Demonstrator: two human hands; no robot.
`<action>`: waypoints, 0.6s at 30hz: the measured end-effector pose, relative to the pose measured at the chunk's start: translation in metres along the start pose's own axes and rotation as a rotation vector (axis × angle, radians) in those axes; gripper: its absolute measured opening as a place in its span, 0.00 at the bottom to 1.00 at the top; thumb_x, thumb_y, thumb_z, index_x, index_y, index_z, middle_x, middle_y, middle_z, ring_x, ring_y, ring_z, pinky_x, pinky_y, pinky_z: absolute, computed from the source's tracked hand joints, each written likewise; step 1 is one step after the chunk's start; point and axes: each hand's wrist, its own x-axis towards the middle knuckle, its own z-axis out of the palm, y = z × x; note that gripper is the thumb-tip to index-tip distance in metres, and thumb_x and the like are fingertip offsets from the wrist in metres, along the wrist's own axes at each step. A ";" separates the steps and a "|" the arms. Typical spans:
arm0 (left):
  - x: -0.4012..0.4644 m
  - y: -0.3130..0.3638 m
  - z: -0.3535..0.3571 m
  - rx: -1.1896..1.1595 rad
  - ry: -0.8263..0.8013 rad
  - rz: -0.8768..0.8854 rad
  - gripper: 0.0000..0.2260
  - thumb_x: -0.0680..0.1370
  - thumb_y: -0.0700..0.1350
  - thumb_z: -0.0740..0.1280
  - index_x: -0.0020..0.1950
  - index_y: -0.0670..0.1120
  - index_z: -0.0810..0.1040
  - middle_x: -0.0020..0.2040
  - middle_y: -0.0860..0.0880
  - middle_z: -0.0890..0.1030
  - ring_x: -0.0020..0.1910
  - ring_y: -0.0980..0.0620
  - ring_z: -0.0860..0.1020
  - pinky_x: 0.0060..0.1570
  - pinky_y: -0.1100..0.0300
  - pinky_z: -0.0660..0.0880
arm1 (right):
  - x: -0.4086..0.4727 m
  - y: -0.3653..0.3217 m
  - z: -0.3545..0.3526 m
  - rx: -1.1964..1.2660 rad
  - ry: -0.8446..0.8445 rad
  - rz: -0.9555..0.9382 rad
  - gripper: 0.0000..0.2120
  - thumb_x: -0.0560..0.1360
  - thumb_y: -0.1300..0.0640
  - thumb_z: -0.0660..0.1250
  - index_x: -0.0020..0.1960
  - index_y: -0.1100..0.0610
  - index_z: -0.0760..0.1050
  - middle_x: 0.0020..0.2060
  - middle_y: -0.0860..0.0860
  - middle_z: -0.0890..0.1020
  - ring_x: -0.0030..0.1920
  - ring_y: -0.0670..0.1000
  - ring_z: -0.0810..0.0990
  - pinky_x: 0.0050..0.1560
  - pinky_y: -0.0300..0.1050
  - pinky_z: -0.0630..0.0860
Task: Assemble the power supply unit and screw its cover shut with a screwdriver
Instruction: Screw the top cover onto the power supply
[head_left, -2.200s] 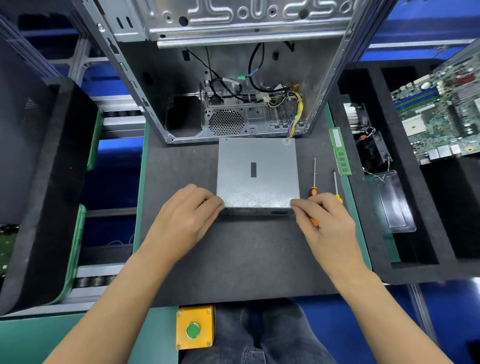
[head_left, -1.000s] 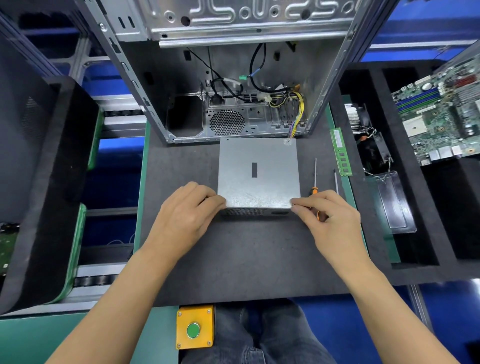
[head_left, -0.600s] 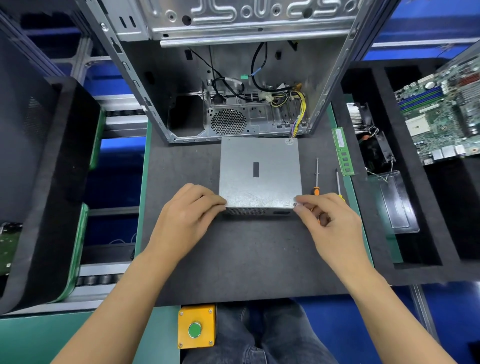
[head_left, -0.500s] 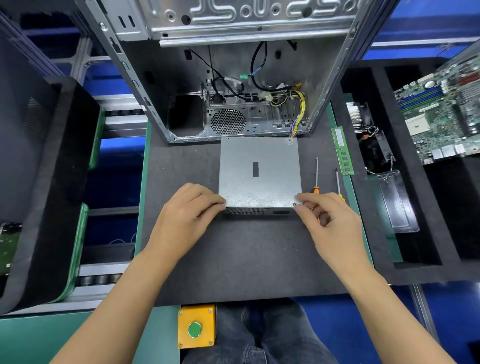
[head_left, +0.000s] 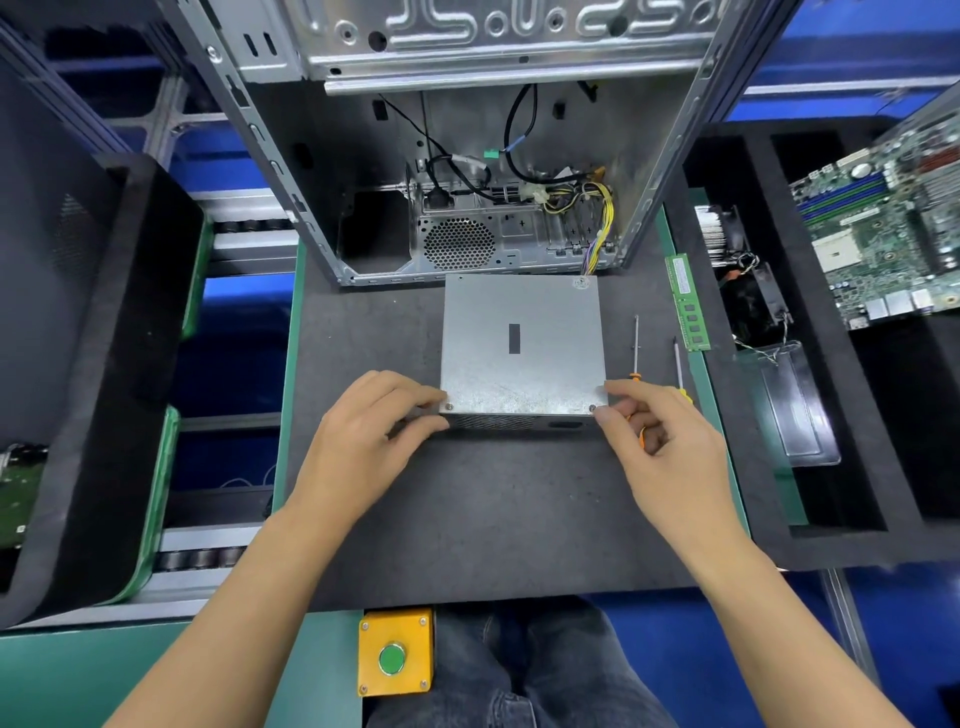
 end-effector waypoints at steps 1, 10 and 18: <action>-0.002 -0.003 -0.001 -0.009 0.020 -0.015 0.06 0.75 0.40 0.75 0.51 0.42 0.85 0.45 0.51 0.82 0.43 0.53 0.77 0.49 0.64 0.74 | 0.000 0.000 0.000 0.015 -0.001 0.003 0.09 0.75 0.53 0.71 0.54 0.45 0.81 0.43 0.40 0.78 0.41 0.45 0.76 0.42 0.28 0.70; -0.036 -0.034 0.023 0.067 -0.030 -0.284 0.06 0.75 0.36 0.75 0.51 0.40 0.86 0.43 0.46 0.81 0.44 0.44 0.79 0.53 0.58 0.74 | -0.033 -0.008 0.034 -0.237 0.068 -0.535 0.05 0.79 0.59 0.66 0.46 0.59 0.80 0.39 0.50 0.77 0.37 0.49 0.76 0.42 0.40 0.74; -0.031 -0.044 0.035 0.120 -0.036 -0.263 0.04 0.74 0.38 0.77 0.48 0.42 0.86 0.42 0.48 0.80 0.43 0.45 0.78 0.38 0.47 0.79 | -0.042 -0.026 0.160 -0.702 -0.101 -0.339 0.14 0.68 0.54 0.81 0.51 0.56 0.85 0.36 0.51 0.81 0.23 0.49 0.77 0.20 0.40 0.73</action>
